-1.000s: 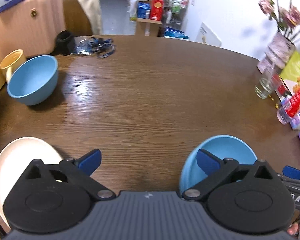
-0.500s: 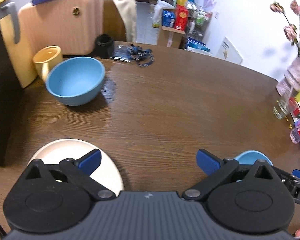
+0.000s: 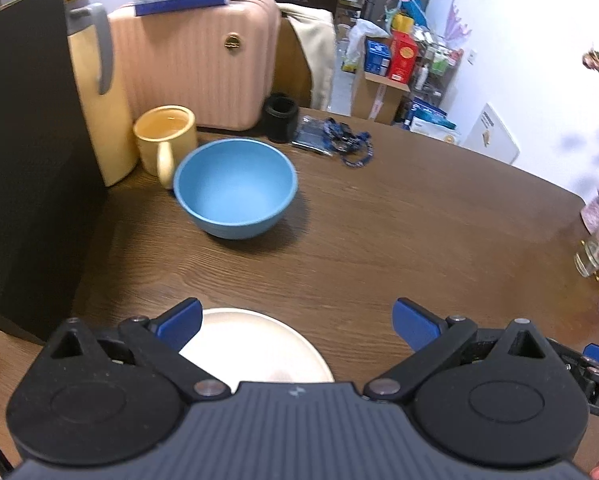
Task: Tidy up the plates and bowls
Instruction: 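Move both tools to the blue bowl beside the yellow mug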
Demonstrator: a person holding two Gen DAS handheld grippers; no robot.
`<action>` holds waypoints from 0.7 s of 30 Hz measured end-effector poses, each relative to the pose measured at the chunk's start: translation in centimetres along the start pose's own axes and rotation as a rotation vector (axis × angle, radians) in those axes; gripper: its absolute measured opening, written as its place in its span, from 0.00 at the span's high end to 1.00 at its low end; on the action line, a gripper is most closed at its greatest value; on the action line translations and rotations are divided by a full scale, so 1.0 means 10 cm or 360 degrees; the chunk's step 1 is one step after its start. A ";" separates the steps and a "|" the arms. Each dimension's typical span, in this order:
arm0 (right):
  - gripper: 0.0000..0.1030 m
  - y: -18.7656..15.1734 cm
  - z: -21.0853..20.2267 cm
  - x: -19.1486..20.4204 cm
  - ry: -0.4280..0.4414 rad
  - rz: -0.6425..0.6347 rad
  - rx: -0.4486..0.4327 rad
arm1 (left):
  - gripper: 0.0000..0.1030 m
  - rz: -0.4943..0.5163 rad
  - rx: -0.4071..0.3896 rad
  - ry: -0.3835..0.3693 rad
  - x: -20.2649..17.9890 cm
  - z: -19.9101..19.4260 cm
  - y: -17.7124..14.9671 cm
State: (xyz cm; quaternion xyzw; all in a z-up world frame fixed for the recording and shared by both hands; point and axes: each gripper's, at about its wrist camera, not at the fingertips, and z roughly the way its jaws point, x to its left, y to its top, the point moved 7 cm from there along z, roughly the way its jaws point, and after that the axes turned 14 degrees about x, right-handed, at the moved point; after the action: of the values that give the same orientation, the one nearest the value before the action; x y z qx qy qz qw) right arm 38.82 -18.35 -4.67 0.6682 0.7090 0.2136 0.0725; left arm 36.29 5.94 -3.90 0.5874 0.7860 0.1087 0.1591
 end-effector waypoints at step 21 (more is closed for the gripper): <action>0.00 0.58 0.15 1.37 0.0162 -0.0226 0.0060 | 0.00 -0.0205 -0.0027 0.0080 1.04 -0.21 0.60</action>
State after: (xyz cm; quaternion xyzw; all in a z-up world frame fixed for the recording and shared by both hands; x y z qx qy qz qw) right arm 43.37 -4.55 -1.20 0.6057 0.7612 0.2283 0.0388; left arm 38.12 17.67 -1.06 0.5313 0.8250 0.1197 0.1510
